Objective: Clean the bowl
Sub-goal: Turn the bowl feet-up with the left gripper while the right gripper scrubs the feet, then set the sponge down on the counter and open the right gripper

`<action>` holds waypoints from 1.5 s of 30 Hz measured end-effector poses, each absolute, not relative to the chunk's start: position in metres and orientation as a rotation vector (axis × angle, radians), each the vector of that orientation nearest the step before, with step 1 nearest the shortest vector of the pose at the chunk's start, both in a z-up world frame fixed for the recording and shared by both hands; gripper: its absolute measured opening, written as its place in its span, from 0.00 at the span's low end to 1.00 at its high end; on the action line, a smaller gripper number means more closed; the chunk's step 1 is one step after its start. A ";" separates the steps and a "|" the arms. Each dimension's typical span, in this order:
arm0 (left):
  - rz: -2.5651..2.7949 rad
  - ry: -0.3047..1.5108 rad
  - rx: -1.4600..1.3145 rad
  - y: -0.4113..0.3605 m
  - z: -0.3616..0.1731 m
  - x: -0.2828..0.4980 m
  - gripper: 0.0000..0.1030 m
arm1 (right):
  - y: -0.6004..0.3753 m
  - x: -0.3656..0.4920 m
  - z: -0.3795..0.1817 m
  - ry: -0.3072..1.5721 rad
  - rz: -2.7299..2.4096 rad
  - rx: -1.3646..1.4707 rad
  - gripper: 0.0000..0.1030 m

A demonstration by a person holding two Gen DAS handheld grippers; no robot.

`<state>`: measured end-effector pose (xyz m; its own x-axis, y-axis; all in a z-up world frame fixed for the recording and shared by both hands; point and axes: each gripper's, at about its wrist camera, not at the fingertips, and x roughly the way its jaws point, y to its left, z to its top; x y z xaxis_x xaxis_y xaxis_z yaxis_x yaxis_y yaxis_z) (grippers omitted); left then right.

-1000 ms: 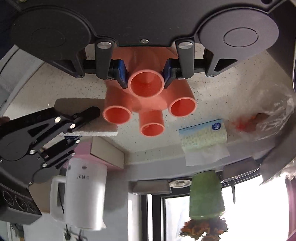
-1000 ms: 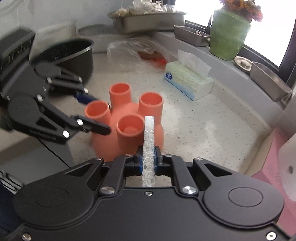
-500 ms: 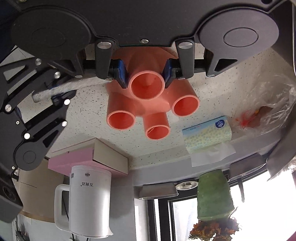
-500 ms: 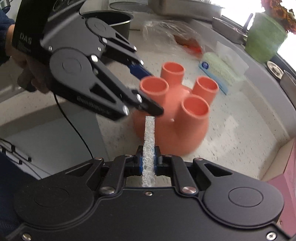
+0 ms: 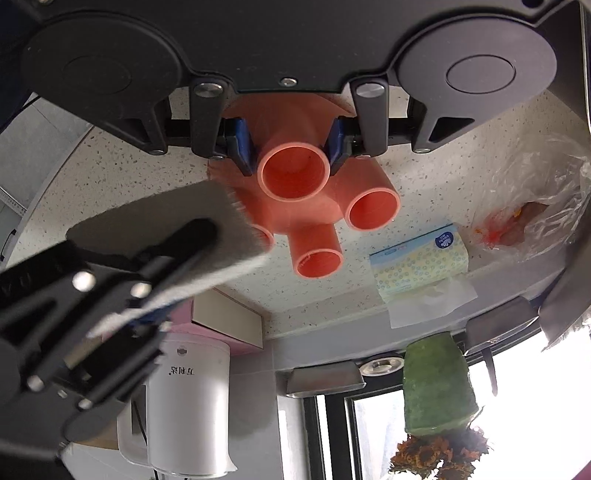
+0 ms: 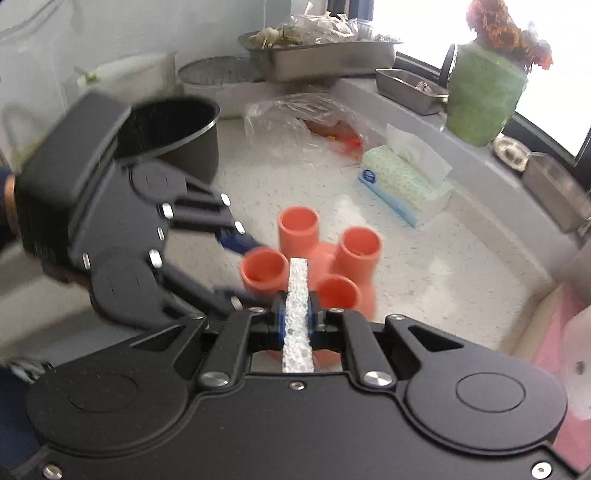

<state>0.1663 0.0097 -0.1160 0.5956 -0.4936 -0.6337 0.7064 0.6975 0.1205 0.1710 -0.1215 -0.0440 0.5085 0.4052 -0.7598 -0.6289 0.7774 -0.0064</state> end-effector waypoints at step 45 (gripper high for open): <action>-0.675 0.673 0.427 0.001 -0.118 0.179 0.35 | -0.192 0.289 -0.071 0.905 0.323 -0.033 0.11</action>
